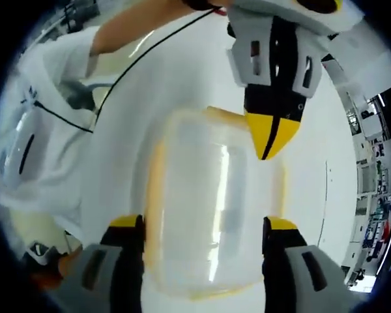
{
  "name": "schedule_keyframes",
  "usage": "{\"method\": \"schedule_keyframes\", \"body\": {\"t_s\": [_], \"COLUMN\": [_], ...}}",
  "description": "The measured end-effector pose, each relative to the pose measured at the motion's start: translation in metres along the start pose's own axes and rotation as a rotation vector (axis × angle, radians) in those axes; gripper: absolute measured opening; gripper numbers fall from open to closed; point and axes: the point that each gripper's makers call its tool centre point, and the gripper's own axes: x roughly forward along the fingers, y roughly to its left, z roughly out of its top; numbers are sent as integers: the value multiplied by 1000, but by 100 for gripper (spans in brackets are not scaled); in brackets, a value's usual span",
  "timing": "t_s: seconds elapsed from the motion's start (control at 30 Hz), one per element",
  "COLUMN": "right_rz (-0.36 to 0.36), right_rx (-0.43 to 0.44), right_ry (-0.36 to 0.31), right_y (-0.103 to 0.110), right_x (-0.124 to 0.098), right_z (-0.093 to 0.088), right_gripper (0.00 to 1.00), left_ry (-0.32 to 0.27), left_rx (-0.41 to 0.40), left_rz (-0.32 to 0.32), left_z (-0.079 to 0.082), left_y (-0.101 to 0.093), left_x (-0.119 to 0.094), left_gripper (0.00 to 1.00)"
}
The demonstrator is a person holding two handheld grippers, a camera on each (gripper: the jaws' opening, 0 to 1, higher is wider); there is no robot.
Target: Snap each plastic latch of the storage box into its locked position after aligning the lid with the box until every specified latch is closed and the lid sits flush.
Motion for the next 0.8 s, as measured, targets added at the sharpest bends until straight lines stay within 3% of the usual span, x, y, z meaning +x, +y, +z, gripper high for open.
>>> {"method": "schedule_keyframes", "body": {"t_s": [0.33, 0.43, 0.57, 0.8], "right_rz": [-28, -37, -54, -59], "right_rx": [18, 22, 31, 41], "right_ry": [33, 52, 43, 22], "right_y": [0, 0, 2, 1], "right_x": [2, 2, 1, 2], "right_z": [0, 1, 0, 1], "right_gripper": [72, 70, 65, 62], "left_ry": [-31, -55, -73, -19], "left_rx": [-2, -59, -38, -13], "left_rz": [26, -9, 1, -2], "left_z": [5, 6, 5, 6], "left_y": [5, 1, 1, 2], "left_x": [8, 5, 5, 8], "left_gripper": [0, 0, 0, 0]}}
